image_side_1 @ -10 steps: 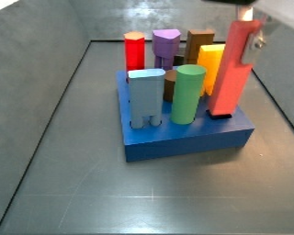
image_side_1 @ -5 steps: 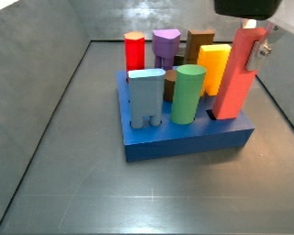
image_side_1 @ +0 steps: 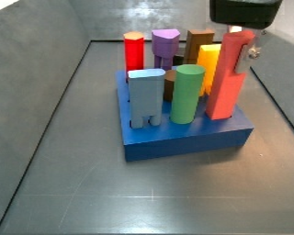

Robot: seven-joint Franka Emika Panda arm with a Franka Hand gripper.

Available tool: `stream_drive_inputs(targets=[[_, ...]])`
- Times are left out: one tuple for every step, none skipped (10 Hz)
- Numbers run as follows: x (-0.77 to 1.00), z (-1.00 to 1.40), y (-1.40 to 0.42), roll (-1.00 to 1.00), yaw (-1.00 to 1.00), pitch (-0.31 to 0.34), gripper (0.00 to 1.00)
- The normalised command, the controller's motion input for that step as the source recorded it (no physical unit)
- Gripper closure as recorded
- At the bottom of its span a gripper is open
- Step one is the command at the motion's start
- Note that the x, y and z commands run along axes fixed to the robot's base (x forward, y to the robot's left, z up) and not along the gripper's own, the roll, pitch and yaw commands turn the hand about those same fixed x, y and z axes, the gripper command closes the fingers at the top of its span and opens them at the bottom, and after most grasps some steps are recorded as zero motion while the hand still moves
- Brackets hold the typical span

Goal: Pick up the rectangle object. Move up. Move to above the board. Insert the rectangle object.
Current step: Insert the rectangle object.

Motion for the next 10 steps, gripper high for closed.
stream_drive_inputs(targets=[[-0.02, -0.07, -0.02, 0.0, -0.26, 0.0, 1.0], [0.16, -0.17, -0.1, 0.0, -0.5, 0.0, 1.0], [0.25, -0.29, -0.12, 0.0, -0.69, 0.004, 1.0], [0.27, -0.33, -0.1, 0.0, -0.67, 0.019, 1.0], [0.29, -0.38, -0.1, 0.0, -0.63, 0.039, 1.0], [0.3, -0.37, -0.09, 0.02, -0.5, 0.071, 1.0], [0.26, -0.34, -0.08, 0.02, -0.34, 0.07, 1.0], [0.23, -0.26, -0.06, 0.0, -0.18, 0.056, 1.0], [0.0, -0.07, -0.04, 0.0, 0.0, 0.0, 1.0], [-0.02, 0.0, 0.0, 0.0, 0.0, 0.0, 1.0]])
